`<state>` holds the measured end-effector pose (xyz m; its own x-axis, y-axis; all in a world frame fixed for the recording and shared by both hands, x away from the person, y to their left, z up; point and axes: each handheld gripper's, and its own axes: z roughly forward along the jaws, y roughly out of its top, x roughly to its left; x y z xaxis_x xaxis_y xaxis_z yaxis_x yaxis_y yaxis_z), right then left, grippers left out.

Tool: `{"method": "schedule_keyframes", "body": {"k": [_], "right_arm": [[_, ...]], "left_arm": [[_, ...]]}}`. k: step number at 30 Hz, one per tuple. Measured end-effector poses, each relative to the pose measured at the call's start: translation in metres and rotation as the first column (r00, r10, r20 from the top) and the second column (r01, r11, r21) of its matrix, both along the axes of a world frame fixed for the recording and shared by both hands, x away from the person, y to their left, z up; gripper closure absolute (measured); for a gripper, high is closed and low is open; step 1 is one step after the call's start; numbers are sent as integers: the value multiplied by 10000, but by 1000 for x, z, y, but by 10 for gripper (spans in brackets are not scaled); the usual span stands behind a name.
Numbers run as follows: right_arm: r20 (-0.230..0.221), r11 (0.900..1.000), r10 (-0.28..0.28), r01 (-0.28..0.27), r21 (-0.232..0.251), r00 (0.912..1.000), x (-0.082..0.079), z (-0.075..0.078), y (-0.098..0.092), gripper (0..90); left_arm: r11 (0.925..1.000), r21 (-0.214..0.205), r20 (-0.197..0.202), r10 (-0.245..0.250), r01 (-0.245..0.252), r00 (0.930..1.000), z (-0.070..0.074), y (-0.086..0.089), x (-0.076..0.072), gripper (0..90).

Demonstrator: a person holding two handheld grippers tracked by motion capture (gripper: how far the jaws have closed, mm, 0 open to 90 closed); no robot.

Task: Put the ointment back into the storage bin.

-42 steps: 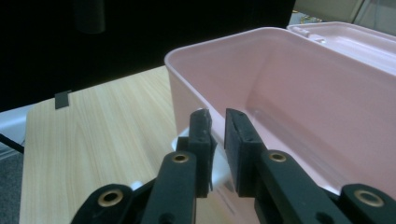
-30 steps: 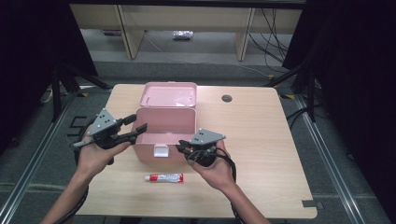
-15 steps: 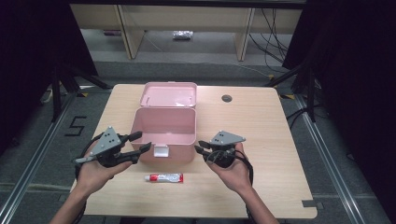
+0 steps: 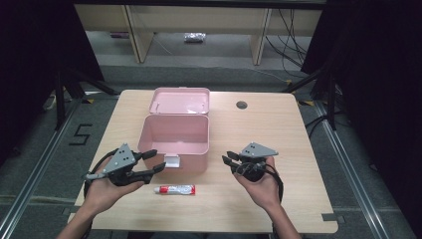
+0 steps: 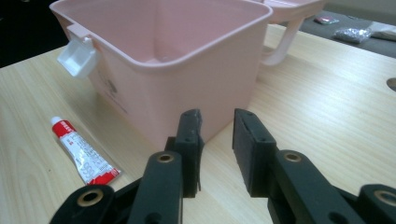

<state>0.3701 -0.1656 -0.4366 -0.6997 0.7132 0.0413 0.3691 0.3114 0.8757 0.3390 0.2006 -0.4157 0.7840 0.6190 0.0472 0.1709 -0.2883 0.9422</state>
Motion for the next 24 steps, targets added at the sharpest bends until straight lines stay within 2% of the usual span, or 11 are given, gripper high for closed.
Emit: {"method": "schedule_keyframes", "body": {"k": [3, 5, 7, 8, 13, 17, 18, 19, 20, 21, 24], "right_arm": [[-195, 9995, -235, 239, 195, 9995, -1, -4, -6, 725], [-125, 9998, -161, 160, -78, 9998, 1, -6, -13, 723], [-486, 9990, -438, 440, 23, 9979, -1, -7, -16, 722], [-244, 9995, -308, 307, -13, 9992, 1, -9, -18, 722], [-455, 9983, -576, 572, -90, 9973, -3, -11, -24, 720], [-396, 9983, -517, 506, -277, 9979, -2, -14, -26, 718], [-839, 9974, -716, 714, -53, 9939, -5, -14, -24, 716], [-876, 9977, -678, 675, -73, 9938, -5, -14, -24, 716], [-479, 9981, -573, 560, -261, 9972, -2, -15, -25, 715], [-655, 9982, -537, 519, -288, 9964, -2, -15, -25, 715], [-805, 9977, -653, 637, -216, 9946, -3, -14, -23, 714]], "left_arm": [[9991, 349, -176, -223, 229, 9996, -5, -4, 1, 479], [9977, 528, -248, -413, 425, 9988, -8, -7, 3, 484], [9952, 798, -281, -554, 575, 9981, -11, -9, 5, 487], [9929, 967, -354, -666, 698, 9971, -12, -10, 6, 488], [9811, 1431, -708, -1213, 1304, 9901, -14, -12, 5, 495], [9599, 2108, -943, -1684, 1850, 9812, -18, -13, 5, 509], [9552, 2152, -1073, -1836, 2031, 9771, -20, -14, 6, 512], [9489, 2267, -1164, -1974, 2195, 9734, -21, -15, 6, 519], [9416, 2472, -1228, -2037, 2287, 9713, -22, -16, 7, 524], [9365, 2575, -1318, -2098, 2378, 9688, -23, -17, 8, 530], [9002, 3270, -1549, -2491, 2875, 9560, -28, -24, 11, 545]]}}
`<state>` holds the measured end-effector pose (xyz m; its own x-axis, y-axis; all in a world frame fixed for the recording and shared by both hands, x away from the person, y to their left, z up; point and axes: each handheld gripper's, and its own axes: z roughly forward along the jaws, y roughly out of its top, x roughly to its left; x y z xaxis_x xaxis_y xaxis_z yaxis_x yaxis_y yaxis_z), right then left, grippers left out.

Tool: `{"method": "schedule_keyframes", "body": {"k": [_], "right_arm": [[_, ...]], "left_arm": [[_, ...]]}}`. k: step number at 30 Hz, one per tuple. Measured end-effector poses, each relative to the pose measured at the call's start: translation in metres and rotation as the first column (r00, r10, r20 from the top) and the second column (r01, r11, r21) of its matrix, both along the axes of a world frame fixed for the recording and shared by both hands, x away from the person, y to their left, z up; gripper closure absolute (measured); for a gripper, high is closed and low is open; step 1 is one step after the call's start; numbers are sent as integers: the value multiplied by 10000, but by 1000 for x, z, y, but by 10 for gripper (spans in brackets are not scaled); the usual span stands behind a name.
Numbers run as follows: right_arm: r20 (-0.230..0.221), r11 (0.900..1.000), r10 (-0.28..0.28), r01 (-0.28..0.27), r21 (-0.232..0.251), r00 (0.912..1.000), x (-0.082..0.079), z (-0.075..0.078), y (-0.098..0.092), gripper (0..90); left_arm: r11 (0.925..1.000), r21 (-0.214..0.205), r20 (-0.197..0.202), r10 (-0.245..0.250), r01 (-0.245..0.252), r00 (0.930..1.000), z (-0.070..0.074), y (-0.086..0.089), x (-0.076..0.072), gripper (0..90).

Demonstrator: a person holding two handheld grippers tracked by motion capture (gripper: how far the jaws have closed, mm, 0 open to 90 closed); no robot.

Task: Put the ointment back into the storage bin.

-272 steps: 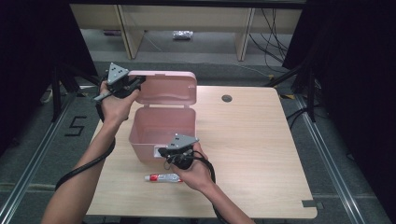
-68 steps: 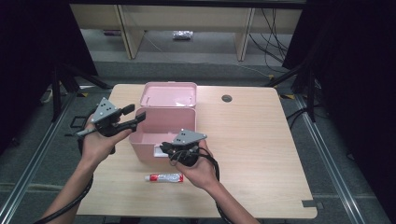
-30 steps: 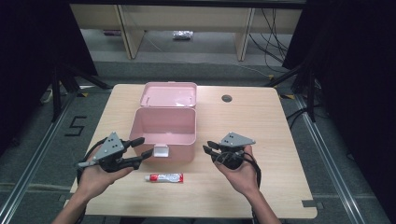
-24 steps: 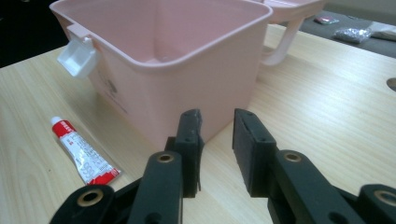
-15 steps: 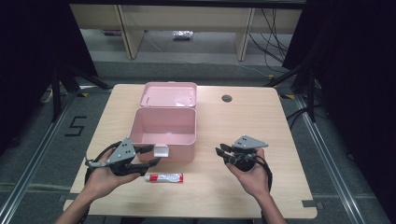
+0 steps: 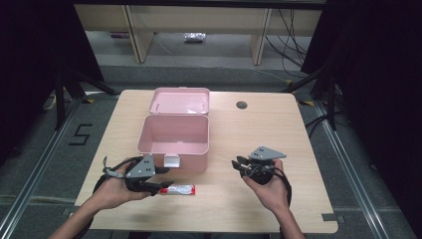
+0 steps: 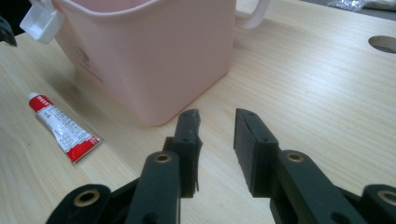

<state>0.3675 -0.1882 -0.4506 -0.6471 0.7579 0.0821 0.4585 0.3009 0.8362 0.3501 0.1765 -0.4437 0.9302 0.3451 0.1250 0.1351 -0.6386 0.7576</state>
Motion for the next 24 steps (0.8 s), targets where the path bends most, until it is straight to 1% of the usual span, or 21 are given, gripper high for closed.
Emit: {"method": "schedule_keyframes", "body": {"k": [1, 2, 4, 5, 6, 8, 9, 11, 12, 13, 14, 15, 16, 17, 18, 19, 20, 21, 22, 23, 24], "right_arm": [[231, 9996, 167, -162, -238, 9996, 2, 1, -2, 714], [77, 9998, 174, -174, -105, 9998, 1, 1, 0, 714], [43, 9992, 314, -313, -233, 9995, 3, 1, -1, 712], [35, 9991, 327, -326, -279, 9995, 3, 2, -2, 712], [12, 9991, 328, -328, -281, 9995, 3, 2, -1, 712], [-142, 9995, 253, -255, -171, 9996, 1, 2, 0, 713], [-49, 9992, 339, -340, -195, 9994, 2, 2, 0, 713], [-30, 9995, 268, -269, -145, 9996, 1, 0, 0, 713], [-124, 9992, 313, -316, -234, 9994, 1, 1, 0, 713], [-238, 9995, 269, -272, -138, 9994, -1, 1, 1, 712], [-229, 9995, 291, -294, -143, 9993, 0, 0, 1, 711], [-107, 9986, 437, -440, -287, 9990, 1, 0, 0, 711], [-152, 9986, 427, -431, -299, 9990, 1, 0, 0, 711], [8, 9988, 418, -417, -248, 9991, 2, -2, 1, 711], [-100, 9987, 485, -487, -132, 9988, 1, -2, 1, 711], [-147, 9987, 495, -496, -121, 9987, 1, -2, 1, 711], [-26, 9983, 563, -564, -154, 9984, 2, -3, 1, 711], [-72, 9988, 430, -432, -220, 9990, 1, -2, 1, 711], [-48, 9983, 565, -566, -138, 9984, 2, -3, 1, 711], [-72, 9983, 554, -555, -156, 9984, 2, -2, 0, 711], [-154, 9986, 497, -500, -173, 9986, 1, -2, 0, 711]], "left_arm": [[9988, 443, -25, -226, 227, 9997, -1, -2, 1, 546], [9971, 667, -64, -368, 371, 9993, -1, -4, 2, 546], [9896, 1267, -244, -662, 688, 9975, -4, -9, 4, 544], [9873, 1407, -380, -696, 742, 9969, -7, -13, 4, 544], [9730, 2045, -387, -1012, 1070, 9941, -6, -14, 7, 544], [9668, 2308, -520, -1000, 1094, 9936, -9, -19, 8, 551], [9655, 2359, -626, -978, 1100, 9932, -11, -22, 8, 555], [9516, 2808, -798, -1067, 1251, 9911, -13, -26, 9, 560], [9539, 2763, -862, -965, 1169, 9916, -16, -29, 8, 563], [9465, 2969, -883, -1045, 1263, 9906, -17, -30, 8, 569], [9402, 3132, -1002, -1079, 1342, 9891, -19, -33, 9, 572], [9341, 3276, -948, -1170, 1419, 9886, -20, -34, 10, 575], [9247, 3495, -1030, -1222, 1509, 9872, -22, -35, 11, 577], [9242, 3522, -1010, -1198, 1481, 9876, -23, -36, 12, 581], [9325, 3342, -1095, -1060, 1370, 9883, -26, -37, 11, 584], [9033, 3936, -1039, -1410, 1709, 9845, -24, -38, 14, 588], [9062, 3883, -1018, -1381, 1672, 9852, -26, -39, 13, 592], [9150, 3698, -1102, -1292, 1613, 9855, -28, -41, 12, 594], [8914, 4111, -1090, -1599, 1909, 9811, -26, -41, 15, 600], [9013, 3942, -1075, -1489, 1796, 9830, -28, -42, 14, 605], [8967, 4029, -1075, -1526, 1833, 9824, -28, -43, 15, 609]]}}
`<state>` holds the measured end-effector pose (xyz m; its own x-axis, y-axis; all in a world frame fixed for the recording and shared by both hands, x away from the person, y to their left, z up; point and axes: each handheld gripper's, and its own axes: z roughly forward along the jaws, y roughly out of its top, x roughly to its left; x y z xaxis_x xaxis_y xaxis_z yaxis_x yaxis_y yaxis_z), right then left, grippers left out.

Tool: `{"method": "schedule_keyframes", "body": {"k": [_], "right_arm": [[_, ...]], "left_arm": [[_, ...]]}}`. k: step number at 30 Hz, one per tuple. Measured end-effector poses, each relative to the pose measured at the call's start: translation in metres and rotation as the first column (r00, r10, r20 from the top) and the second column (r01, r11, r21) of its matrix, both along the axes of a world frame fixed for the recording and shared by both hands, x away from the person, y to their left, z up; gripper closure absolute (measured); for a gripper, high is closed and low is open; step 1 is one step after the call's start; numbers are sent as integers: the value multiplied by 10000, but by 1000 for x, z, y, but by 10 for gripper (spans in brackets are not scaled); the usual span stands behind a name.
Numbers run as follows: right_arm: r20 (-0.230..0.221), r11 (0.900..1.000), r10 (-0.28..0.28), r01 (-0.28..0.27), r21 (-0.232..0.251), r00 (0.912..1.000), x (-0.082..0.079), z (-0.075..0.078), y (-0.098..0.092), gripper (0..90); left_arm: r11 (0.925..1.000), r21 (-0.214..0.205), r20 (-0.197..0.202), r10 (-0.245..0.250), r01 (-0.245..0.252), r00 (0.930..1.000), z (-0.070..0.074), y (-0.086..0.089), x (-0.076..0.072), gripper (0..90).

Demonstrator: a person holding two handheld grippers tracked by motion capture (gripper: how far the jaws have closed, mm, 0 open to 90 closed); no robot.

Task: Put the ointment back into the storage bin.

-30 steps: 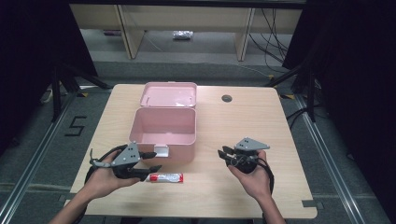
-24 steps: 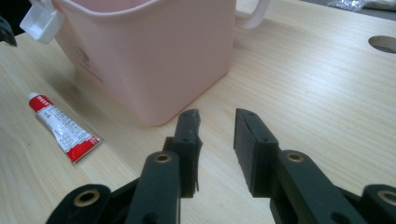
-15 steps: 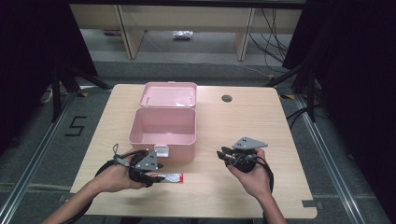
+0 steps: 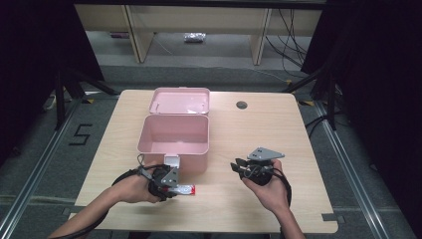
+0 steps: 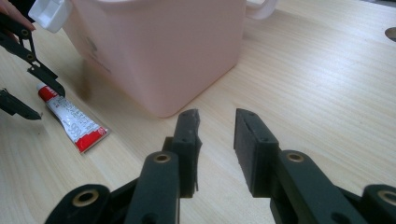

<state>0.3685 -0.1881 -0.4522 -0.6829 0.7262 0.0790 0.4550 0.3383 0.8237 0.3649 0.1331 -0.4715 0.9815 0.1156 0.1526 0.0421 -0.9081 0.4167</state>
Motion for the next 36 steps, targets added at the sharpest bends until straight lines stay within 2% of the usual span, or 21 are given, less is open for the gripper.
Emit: {"method": "schedule_keyframes", "body": {"k": [2, 4, 10, 14, 16, 17, 22, 24, 28, 30, 36], "right_arm": [[-183, 9999, -129, 129, -24, 9997, -1, 1, 0, 711], [-92, 9999, -148, 149, 43, 9998, -2, 1, 0, 711], [-96, 10000, -54, 54, -50, 9999, -2, 0, -1, 710], [80, 10000, -57, 58, -30, 10000, -1, 0, -2, 709], [0, 10000, -38, 38, 47, 10000, -2, 0, -2, 708], [123, 10000, -17, 17, -25, 9999, -1, 0, -3, 708], [63, 10000, -62, 62, 25, 10000, -1, -1, -4, 707], [183, 10000, -84, 83, 40, 9998, -1, -2, -4, 706], [-65, 9999, -50, 51, 122, 10000, -2, 0, -4, 706], [25, 9999, 49, -50, 138, 10000, -1, -1, -4, 706], [-79, 9999, -74, 75, 146, 9999, -2, -1, -4, 705]], "left_arm": [[9993, 330, 107, -195, 191, 9998, 1, -2, 2, 615], [9984, 497, 196, -295, 285, 9994, 1, -4, 2, 619], [9955, 850, 221, -440, 419, 9988, -2, -11, 3, 620], [9926, 1099, 233, -545, 517, 9982, -4, -14, 4, 620], [9919, 1138, 162, -582, 559, 9982, -5, -15, 4, 621], [9914, 1190, 178, -573, 547, 9982, -5, -15, 4, 622], [9901, 1284, 113, -578, 559, 9983, -7, -16, 4, 629], [9898, 1306, 10, -567, 561, 9984, -8, -17, 4, 635], [9880, 1399, -55, -650, 652, 9979, -8, -17, 5, 652], [9870, 1450, -106, -690, 698, 9976, -9, -17, 5, 661], [9853, 1561, -318, -649, 691, 9974, -9, -17, 5, 669]]}}
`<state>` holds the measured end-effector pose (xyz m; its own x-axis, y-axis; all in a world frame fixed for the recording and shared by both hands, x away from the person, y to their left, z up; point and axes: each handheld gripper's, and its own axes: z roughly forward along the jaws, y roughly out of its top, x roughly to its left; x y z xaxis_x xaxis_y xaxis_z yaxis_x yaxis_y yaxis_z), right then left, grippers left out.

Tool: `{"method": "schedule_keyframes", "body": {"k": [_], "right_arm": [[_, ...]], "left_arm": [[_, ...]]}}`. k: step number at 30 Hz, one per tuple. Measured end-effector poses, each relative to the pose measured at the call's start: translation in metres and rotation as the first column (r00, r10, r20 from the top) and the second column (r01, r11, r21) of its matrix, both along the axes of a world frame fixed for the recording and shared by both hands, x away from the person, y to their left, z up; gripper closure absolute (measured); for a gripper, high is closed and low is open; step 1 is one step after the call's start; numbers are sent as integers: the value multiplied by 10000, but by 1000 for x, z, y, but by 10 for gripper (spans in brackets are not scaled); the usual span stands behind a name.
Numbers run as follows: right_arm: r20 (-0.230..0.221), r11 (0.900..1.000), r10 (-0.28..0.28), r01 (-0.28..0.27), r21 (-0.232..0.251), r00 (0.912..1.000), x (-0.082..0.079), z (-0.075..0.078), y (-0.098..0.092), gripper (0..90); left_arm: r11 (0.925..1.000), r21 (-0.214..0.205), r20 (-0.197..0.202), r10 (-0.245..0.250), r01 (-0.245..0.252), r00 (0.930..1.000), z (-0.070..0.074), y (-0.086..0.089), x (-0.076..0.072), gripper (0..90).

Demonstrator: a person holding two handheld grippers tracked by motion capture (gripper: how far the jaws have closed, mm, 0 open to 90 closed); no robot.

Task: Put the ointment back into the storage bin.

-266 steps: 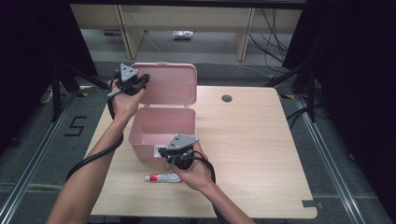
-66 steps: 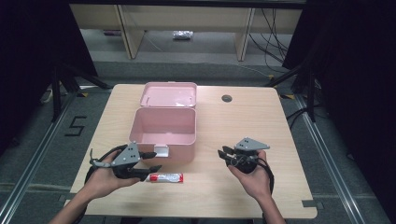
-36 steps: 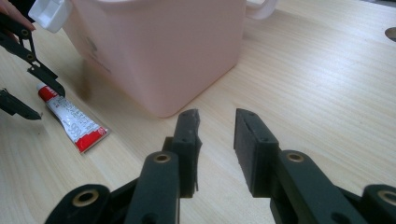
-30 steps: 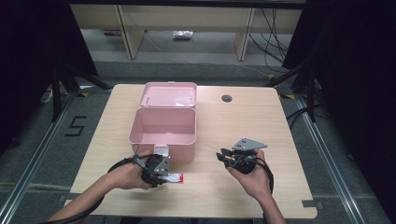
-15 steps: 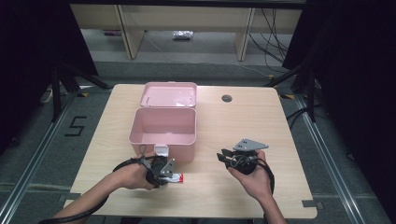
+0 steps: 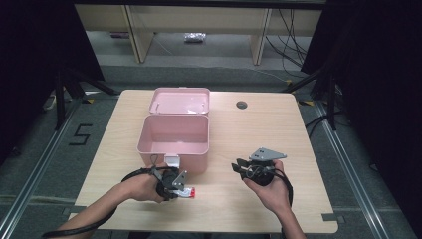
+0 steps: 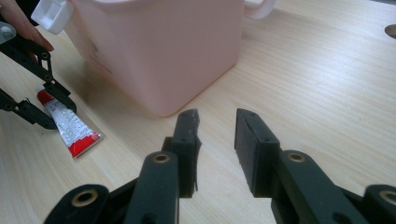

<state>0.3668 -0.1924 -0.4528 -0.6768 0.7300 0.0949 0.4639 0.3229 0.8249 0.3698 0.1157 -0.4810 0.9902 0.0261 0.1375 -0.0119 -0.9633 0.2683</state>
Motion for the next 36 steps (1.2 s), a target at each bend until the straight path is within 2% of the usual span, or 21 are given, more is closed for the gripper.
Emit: {"method": "schedule_keyframes", "body": {"k": [4, 6, 9, 14, 17, 21, 23, 24, 26, 28, 31, 36], "right_arm": [[-2, 10000, 11, -11, -1, 10000, 0, 0, 0, 704], [111, 10000, -23, 24, -79, 9999, 0, 0, 0, 704], [11, 10000, 8, -8, -14, 10000, 0, 0, 0, 702], [22, 10000, -4, 4, 30, 10000, 0, 1, 0, 701], [0, 10000, -16, 16, 44, 10000, -1, 0, 0, 701], [-22, 10000, -72, 72, 33, 10000, 0, -1, -1, 701], [25, 9998, -14, 14, 178, 10000, 0, -3, 0, 701], [-116, 9995, -94, 97, 300, 9999, -1, -3, 1, 701], [55, 9998, 51, -52, 211, 10000, 0, -3, 1, 701], [83, 9999, -72, 71, 123, 9999, 0, -3, 0, 701], [-75, 9998, -165, 166, 92, 9998, -2, -3, -1, 701], [-27, 9996, -199, 200, 198, 9998, -2, -3, -1, 701]], "left_arm": [[9999, 131, -122, -22, 24, 9999, 0, -1, 1, 666], [9999, 97, -90, -106, 107, 9999, 0, -1, 1, 676], [9998, -11, -28, -190, 190, 9998, 0, 0, 1, 686], [9998, -114, -136, -134, 132, 9998, 2, 2, 0, 702], [9995, -118, 62, -283, 284, 9996, 2, 2, -2, 709], [9998, -140, -77, -156, 155, 9998, 2, 2, -2, 711], [9998, -147, -81, -166, 165, 9998, 2, 2, -2, 712], [9997, -123, -66, -195, 194, 9998, 2, 2, -2, 712], [9996, -84, 7, -280, 280, 9996, 3, 2, -1, 713], [9997, -77, -60, -216, 215, 9997, 3, 2, -2, 713], [9998, -122, -55, -187, 186, 9998, 6, 2, -1, 714], [9995, -246, 52, -206, 207, 9998, 10, 5, 0, 714]]}}
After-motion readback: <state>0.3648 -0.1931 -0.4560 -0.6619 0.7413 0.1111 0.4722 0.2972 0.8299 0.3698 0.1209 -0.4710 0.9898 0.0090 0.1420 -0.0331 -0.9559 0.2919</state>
